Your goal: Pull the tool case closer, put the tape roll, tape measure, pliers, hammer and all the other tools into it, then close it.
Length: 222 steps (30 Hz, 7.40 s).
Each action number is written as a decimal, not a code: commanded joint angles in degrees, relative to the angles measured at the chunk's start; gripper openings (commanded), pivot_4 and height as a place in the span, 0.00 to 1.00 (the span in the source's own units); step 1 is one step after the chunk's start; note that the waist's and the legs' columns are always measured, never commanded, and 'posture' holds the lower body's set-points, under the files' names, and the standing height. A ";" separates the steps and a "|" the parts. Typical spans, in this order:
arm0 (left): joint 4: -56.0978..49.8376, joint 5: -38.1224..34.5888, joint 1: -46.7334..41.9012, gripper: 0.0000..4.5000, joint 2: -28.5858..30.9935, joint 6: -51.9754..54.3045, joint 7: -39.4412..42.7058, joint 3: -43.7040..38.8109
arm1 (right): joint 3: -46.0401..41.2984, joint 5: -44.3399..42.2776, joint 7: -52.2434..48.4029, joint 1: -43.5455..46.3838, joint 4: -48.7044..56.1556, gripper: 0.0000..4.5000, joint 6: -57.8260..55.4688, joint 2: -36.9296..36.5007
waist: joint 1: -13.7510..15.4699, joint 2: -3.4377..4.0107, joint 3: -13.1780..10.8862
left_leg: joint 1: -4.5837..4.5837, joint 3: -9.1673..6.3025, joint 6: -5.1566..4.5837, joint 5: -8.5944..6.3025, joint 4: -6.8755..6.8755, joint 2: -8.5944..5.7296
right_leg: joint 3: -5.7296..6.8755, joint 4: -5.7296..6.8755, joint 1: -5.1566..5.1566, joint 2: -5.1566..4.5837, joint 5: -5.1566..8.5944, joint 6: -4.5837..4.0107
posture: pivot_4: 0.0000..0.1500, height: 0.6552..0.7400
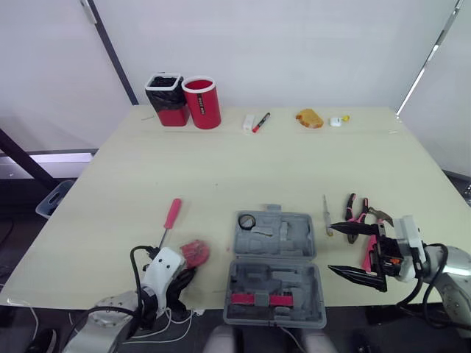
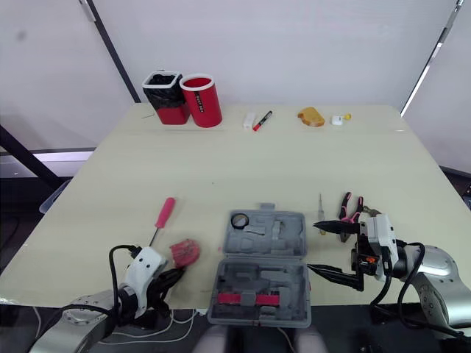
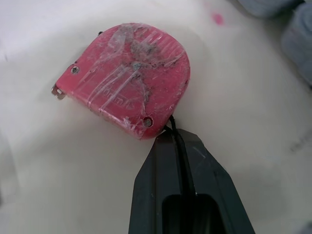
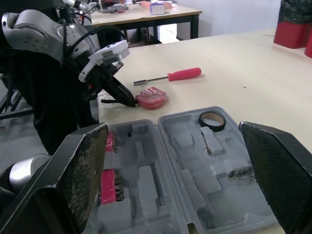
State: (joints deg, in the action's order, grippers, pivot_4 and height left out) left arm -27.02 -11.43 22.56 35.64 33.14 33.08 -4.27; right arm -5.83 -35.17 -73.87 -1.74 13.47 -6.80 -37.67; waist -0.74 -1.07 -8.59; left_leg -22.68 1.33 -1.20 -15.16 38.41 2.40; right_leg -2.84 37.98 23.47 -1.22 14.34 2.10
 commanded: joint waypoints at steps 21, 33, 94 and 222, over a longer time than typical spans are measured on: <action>2.01 0.91 8.48 0.55 5.03 -10.60 4.96 -4.87 | 3.89 3.62 -3.37 2.94 -0.45 1.00 5.60 0.95 | -0.02 -0.01 -0.03 | 0.03 0.05 0.00 0.00 -0.02 0.02 | 0.03 0.00 0.03 0.00 0.01 0.00 | 1.00 1.00; 12.64 -3.16 3.78 0.96 16.10 -25.33 25.47 -11.49 | 4.71 3.82 -0.28 3.16 0.11 1.00 4.67 1.90 | 0.12 0.00 -0.16 | 0.01 0.09 0.00 0.00 -0.02 0.08 | 0.07 -0.03 0.04 -0.09 0.02 -0.01 | 1.00 1.00; 31.63 -3.62 -41.73 0.67 6.04 -39.83 44.43 10.42 | 5.75 -10.65 19.04 6.63 11.68 1.00 -27.54 0.16 | 0.25 -0.09 -0.20 | -0.17 -0.06 -0.01 0.01 0.09 -0.05 | 0.15 0.05 0.03 0.10 -0.14 0.22 | 1.00 1.00; 7.57 -32.61 -26.61 1.00 11.50 -20.51 51.78 -1.25 | 14.87 27.96 -1.90 13.76 -37.24 0.99 25.37 -4.41 | 0.06 0.00 -0.41 | -0.06 0.03 -0.02 0.01 0.06 -0.03 | 0.00 0.01 0.04 0.20 -0.13 0.22 | 1.00 1.00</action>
State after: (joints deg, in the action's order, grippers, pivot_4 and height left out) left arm -17.79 -41.72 -4.02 47.45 12.36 84.08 -3.83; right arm 9.27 -6.97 -75.82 11.23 -23.76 18.12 -41.98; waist -0.69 -1.06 -8.99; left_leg -22.75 1.36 -1.21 -15.15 38.47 2.36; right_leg -2.84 37.99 23.51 -1.02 14.21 2.32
